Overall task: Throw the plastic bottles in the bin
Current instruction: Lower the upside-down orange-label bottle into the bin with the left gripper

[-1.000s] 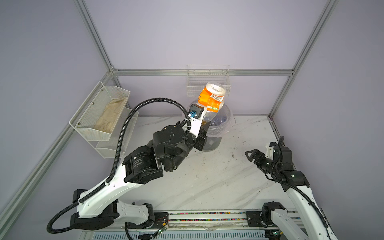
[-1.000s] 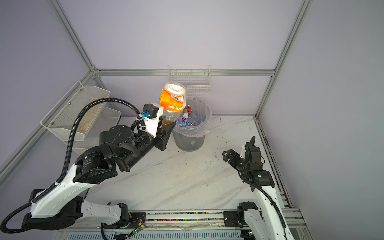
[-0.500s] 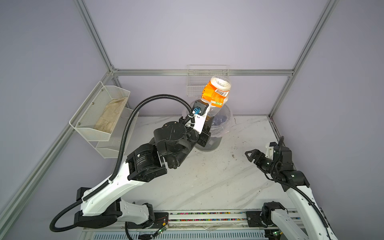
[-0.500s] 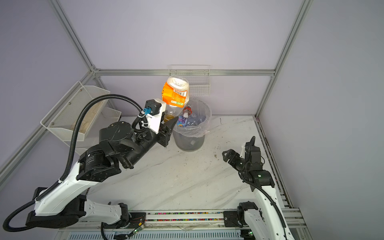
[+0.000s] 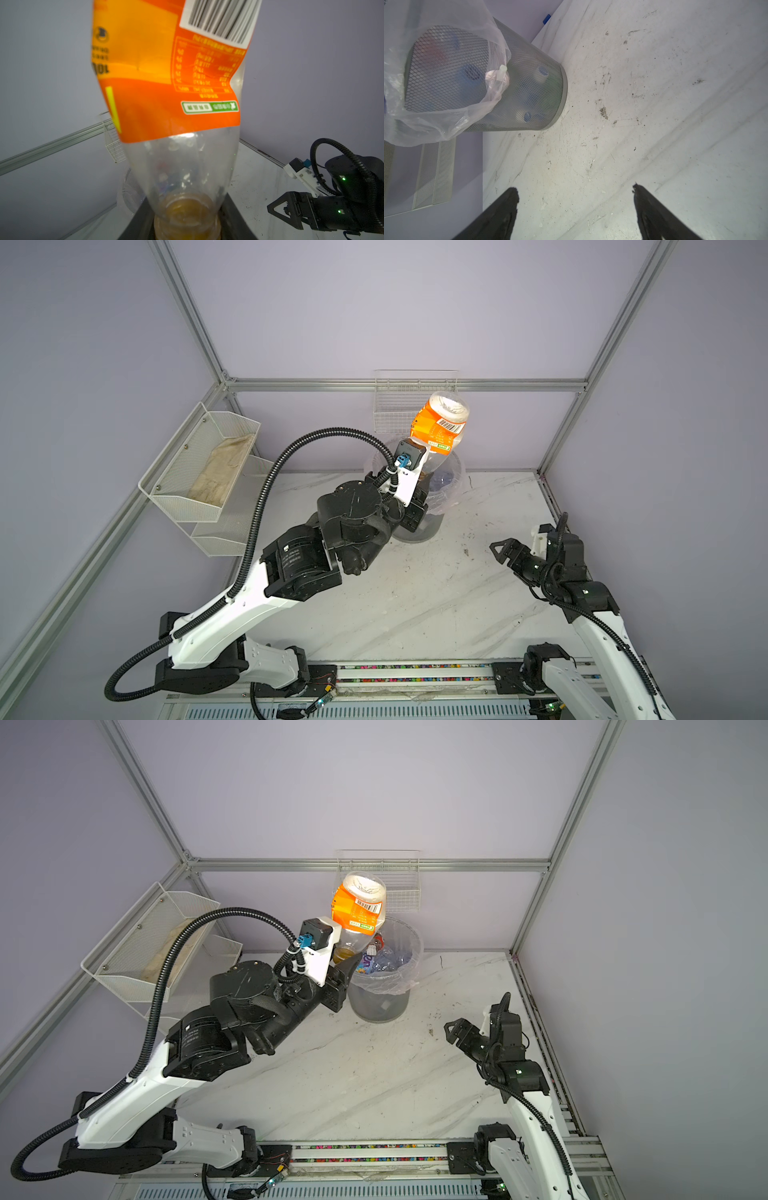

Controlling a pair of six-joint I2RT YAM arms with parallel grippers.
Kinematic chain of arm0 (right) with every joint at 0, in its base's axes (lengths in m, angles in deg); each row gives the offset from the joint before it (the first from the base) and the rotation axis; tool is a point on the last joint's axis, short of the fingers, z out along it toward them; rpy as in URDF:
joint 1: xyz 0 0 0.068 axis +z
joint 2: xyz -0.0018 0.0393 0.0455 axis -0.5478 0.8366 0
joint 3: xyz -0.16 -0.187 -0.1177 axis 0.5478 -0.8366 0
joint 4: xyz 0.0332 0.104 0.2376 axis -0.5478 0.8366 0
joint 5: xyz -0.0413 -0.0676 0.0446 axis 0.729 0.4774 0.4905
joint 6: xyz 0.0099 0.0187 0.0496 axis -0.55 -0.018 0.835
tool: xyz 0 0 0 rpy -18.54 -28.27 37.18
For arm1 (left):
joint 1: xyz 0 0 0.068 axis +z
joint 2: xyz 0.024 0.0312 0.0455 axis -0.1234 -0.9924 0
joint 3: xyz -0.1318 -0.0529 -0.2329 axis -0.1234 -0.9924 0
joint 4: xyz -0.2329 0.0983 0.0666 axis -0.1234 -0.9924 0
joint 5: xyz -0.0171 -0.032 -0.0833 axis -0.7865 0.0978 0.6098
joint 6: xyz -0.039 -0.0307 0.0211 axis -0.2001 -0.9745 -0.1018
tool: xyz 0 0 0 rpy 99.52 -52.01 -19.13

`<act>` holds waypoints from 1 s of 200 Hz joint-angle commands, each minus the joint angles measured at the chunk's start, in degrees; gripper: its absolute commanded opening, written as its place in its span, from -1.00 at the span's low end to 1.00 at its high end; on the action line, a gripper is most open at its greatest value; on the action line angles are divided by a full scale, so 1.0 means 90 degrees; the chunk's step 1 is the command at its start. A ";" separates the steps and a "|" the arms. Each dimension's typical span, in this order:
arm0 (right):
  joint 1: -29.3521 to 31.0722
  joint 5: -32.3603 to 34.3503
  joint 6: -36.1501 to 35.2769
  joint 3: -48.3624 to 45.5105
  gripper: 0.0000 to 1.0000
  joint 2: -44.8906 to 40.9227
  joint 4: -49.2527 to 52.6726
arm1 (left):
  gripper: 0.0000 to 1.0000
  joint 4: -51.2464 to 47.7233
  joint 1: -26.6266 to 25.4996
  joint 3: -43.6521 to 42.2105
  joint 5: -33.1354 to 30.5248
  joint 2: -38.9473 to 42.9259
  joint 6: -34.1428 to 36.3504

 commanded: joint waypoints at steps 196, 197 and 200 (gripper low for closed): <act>-0.0001 -0.0147 -0.0170 0.0157 0.78 0.0019 -0.0015 | -0.53 -0.0798 0.3498 0.0734 0.2881 -0.2392 -0.2331; -0.0001 -0.0148 -0.0169 0.0159 0.78 0.0015 -0.0007 | -0.43 -0.0825 0.3519 0.0788 0.2911 -0.2436 -0.2347; -0.0004 -0.0148 -0.0169 0.0176 0.78 0.0010 0.0000 | -0.04 -0.1020 0.3550 0.0922 0.3023 -0.2570 -0.2371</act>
